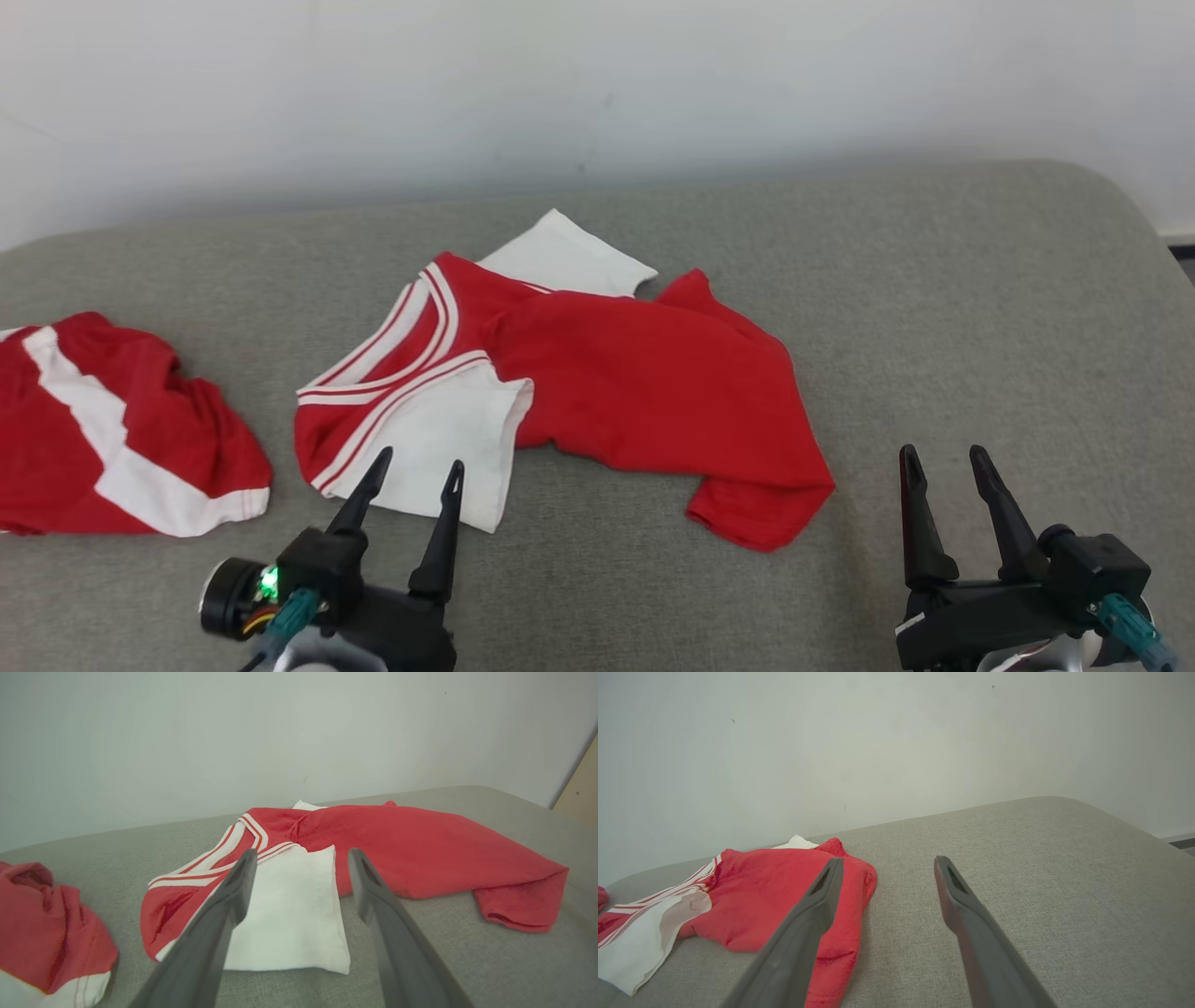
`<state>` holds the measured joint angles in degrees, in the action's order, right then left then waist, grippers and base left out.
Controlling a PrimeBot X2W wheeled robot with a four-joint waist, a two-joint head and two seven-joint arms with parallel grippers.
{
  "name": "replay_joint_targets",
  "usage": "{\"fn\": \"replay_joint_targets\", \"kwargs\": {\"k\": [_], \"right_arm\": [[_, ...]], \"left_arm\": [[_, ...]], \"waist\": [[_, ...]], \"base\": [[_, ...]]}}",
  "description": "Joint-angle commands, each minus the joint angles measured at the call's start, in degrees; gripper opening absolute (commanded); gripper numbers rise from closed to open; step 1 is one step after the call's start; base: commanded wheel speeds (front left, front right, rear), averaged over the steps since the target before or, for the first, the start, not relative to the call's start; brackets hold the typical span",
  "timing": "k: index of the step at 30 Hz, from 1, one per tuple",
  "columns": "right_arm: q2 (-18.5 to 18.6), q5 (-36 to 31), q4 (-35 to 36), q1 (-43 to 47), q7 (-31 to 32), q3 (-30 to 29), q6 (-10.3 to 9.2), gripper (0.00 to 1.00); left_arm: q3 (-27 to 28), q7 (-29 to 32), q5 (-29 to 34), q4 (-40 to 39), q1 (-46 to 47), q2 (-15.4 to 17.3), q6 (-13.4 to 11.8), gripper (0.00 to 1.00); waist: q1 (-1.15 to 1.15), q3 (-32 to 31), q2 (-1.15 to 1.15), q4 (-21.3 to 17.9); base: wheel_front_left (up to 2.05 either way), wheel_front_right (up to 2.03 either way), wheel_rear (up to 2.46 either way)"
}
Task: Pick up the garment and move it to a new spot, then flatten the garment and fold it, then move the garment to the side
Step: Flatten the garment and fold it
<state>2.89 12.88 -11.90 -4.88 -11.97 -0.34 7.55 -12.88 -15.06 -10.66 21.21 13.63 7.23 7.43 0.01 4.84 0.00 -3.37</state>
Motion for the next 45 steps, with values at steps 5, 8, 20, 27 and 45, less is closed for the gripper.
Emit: {"fn": "replay_joint_targets", "kwargs": {"k": [5, 8, 20, 27, 45], "right_arm": [[-0.03, 0.60, -1.06, -1.39, -0.75, 0.05, -0.13, 1.00], [-0.01, 0.74, -1.39, -1.97, -1.25, 0.18, -0.13, 1.00], [-0.01, 0.32, -2.70, -2.85, -1.93, -0.07, -0.13, 1.00], [-0.02, -0.14, -2.97, -2.23, -1.74, -0.57, -0.13, 1.00], [-0.01, 0.99, -3.35, 2.88, -2.05, -3.39, -0.13, 1.00]], "left_arm": [[-4.78, -0.17, -1.61, 5.91, 4.30, 1.76, -0.03, 1.00], [-6.69, -0.17, -2.51, 9.10, 5.53, 2.48, -0.03, 1.00], [-10.21, -0.14, -5.00, 21.89, 8.24, 2.35, -0.02, 0.45], [-10.18, -0.15, -5.78, 20.68, 9.29, 1.33, -0.01, 0.00], [-5.73, 0.03, -7.07, -3.19, -12.90, 7.94, -1.62, 0.00]], "waist": [[-0.01, 3.47, 0.00, -3.48], [-0.01, 4.00, 0.00, -4.24], [-0.01, 4.05, 0.00, -4.41], [-0.01, 2.18, 0.00, -2.95], [-0.01, -3.76, 0.00, 5.34]], "base": [[0.00, 0.00, 0.00], [0.00, 0.00, 0.00], [0.00, 0.00, 0.00], [0.00, 0.00, 0.00], [0.00, 0.00, 0.00]]}}
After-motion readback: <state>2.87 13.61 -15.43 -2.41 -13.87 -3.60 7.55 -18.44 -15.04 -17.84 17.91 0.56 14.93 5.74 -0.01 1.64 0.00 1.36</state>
